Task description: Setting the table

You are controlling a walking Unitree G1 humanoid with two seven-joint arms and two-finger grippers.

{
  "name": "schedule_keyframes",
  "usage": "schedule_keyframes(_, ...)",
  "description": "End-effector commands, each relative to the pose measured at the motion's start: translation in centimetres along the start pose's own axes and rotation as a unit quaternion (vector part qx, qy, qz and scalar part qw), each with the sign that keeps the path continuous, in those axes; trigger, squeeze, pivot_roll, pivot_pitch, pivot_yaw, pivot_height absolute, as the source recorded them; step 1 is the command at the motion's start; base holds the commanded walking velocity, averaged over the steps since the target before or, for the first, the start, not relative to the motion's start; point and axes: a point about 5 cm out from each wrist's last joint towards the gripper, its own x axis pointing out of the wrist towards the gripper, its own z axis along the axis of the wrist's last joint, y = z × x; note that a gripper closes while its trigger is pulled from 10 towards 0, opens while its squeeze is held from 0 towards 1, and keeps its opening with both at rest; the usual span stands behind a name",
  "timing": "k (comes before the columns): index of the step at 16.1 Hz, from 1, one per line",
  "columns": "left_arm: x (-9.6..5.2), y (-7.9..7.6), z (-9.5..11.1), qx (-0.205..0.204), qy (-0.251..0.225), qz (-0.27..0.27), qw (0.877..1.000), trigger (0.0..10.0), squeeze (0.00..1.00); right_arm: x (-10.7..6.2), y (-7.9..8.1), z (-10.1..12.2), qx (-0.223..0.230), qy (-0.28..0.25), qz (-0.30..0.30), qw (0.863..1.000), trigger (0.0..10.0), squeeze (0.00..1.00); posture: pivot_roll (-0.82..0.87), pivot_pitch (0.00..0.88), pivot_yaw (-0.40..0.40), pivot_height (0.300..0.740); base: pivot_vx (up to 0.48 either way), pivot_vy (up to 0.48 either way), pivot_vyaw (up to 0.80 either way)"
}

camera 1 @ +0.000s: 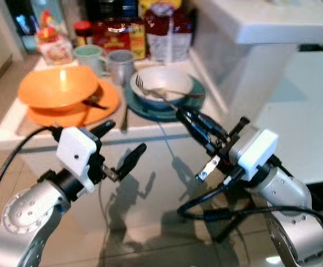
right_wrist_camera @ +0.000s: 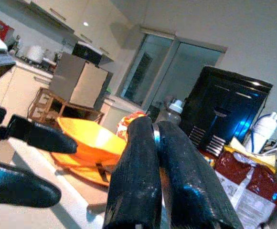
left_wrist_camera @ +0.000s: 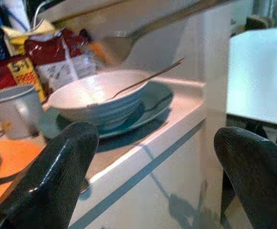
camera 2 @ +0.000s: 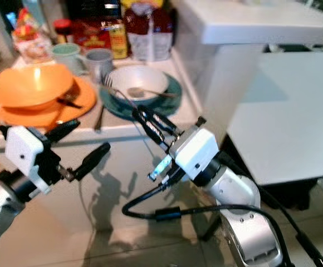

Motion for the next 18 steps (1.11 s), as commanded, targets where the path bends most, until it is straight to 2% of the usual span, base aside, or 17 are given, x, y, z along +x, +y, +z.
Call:
schedule_keyframes(1, -0.1, 0.2, 0.2, 0.006, -0.001, 0.000, 1.000, 10.0, 0.00, 0.2, 0.0, 0.8, 0.001, -0.016, 0.006, 1.000, 0.0, 0.00, 0.09, 0.033, 0.003, 0.740, 0.000, -0.472, 0.00)
schedule_keyframes(3, 0.0, 0.1, 0.3, 0.003, -0.004, -0.005, 1.000, 10.0, 0.00, 0.3, -0.1, 0.9, 0.001, -0.017, 0.002, 1.000, 0.0, 0.00, 0.09, 0.032, 0.007, 0.740, 0.000, -0.472, 0.00)
schedule_keyframes(4, 0.0, -0.1, 0.3, 0.001, -0.004, -0.012, 1.000, 10.0, 0.00, 0.4, 0.0, 1.0, -0.003, -0.018, 0.001, 1.000, 10.0, 0.00, 0.09, 0.034, 0.009, 0.740, 0.000, -0.472, 0.00)
schedule_keyframes(8, 0.1, 0.0, 0.4, 0.002, -0.007, -0.014, 1.000, 10.0, 0.00, 0.4, 0.1, 1.1, 0.003, -0.025, 0.000, 1.000, 10.0, 0.00, 0.09, 0.033, 0.012, 0.740, 0.000, -0.478, 0.00)
schedule_keyframes(10, 0.8, 0.8, 0.9, -0.008, -0.025, 0.018, 0.999, 10.0, 0.00, 0.4, 0.1, 1.1, 0.003, -0.021, 0.001, 1.000, 10.0, 0.00, 0.09, 0.034, 0.011, 0.740, 0.000, -0.472, 0.00)
schedule_keyframes(13, 2.0, 2.0, 0.5, 0.006, -0.023, 0.072, 0.997, 10.0, 0.00, 0.6, -0.2, 0.2, -0.004, 0.006, -0.011, 1.000, 10.0, 0.00, 0.08, 0.024, 0.014, 0.740, 0.000, -0.472, 0.00)
schedule_keyframes(15, 2.9, 2.4, -0.4, 0.027, 0.006, 0.099, 0.995, 10.0, 0.00, 0.9, -1.3, -1.1, -0.016, 0.039, -0.068, 0.997, 10.0, 0.00, 0.07, 0.013, 0.015, 0.740, 0.000, -0.472, 0.00)
schedule_keyframes(17, 3.5, 2.8, -1.0, 0.040, 0.018, 0.124, 0.991, 10.0, 0.00, 0.9, -1.7, -1.9, 0.015, 0.050, -0.099, 0.994, 10.0, 0.00, 0.07, 0.005, 0.013, 0.740, 0.000, -0.472, 0.00)
schedule_keyframes(18, 3.9, 3.1, -1.4, 0.041, 0.029, 0.139, 0.989, 10.0, 0.00, 0.5, -1.6, -2.8, 0.031, 0.074, -0.109, 0.991, 10.0, 0.00, 0.07, 0.001, 0.015, 0.740, 0.000, -0.472, 0.00)
